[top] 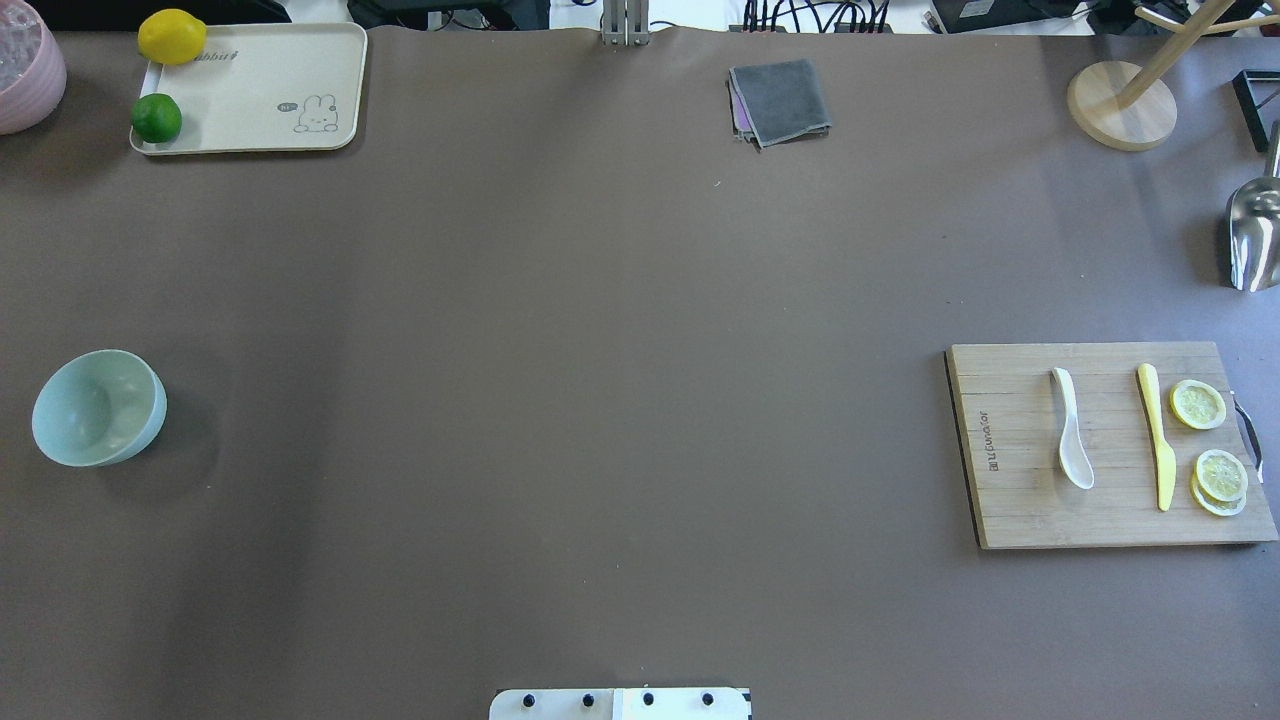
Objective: Place spoon in bowl
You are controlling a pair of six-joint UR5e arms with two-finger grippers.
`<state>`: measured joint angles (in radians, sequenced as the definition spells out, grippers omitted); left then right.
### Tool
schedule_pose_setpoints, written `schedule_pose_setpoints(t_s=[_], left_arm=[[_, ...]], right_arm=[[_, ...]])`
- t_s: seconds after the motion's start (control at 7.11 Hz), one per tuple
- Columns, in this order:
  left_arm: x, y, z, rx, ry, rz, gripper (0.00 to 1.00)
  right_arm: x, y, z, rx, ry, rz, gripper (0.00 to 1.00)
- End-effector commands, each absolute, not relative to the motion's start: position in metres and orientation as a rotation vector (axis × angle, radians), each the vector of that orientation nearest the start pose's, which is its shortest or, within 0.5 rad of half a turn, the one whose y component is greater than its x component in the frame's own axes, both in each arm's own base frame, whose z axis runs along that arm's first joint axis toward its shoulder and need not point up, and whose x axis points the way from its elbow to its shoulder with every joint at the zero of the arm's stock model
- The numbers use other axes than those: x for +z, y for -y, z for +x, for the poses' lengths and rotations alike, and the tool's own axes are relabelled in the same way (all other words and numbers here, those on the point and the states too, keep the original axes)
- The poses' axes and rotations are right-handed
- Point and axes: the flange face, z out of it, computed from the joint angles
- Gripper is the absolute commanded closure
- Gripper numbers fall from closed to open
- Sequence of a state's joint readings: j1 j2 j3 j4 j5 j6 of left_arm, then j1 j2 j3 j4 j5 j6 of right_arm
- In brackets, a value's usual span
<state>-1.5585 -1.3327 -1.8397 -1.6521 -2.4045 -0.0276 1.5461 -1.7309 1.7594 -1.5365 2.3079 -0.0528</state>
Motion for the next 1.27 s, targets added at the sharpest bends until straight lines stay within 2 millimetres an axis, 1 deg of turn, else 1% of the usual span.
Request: schedule_pose_setpoints(t_s=[0.0, 0.28, 0.42, 0.7, 0.84, 1.12], left_arm=[[0.618, 0.397, -0.054, 0.034, -0.836, 0.090, 0.02], [0.619, 0.397, -0.055, 0.033, -0.835, 0.090, 0.02], [0.614, 0.397, -0.055, 0.034, -0.836, 0.098, 0.02], [0.615, 0.396, -0.055, 0.033, -0.836, 0.096, 0.02], [0.618, 0.396, -0.055, 0.030, -0.830, 0.091, 0.02], [0.622, 0.394, -0.055, 0.025, -0.834, 0.082, 0.02]], right_arm=[[0.640, 0.429, 0.055, -0.096, 0.734, 0.065, 0.00], [0.640, 0.430, 0.055, -0.098, 0.734, 0.066, 0.00], [0.638, 0.430, 0.054, -0.106, 0.737, 0.086, 0.00], [0.649, 0.433, 0.054, -0.103, 0.738, 0.092, 0.00], [0.654, 0.434, 0.052, -0.093, 0.772, 0.075, 0.00], [0.655, 0.436, 0.050, -0.092, 0.791, 0.072, 0.00]])
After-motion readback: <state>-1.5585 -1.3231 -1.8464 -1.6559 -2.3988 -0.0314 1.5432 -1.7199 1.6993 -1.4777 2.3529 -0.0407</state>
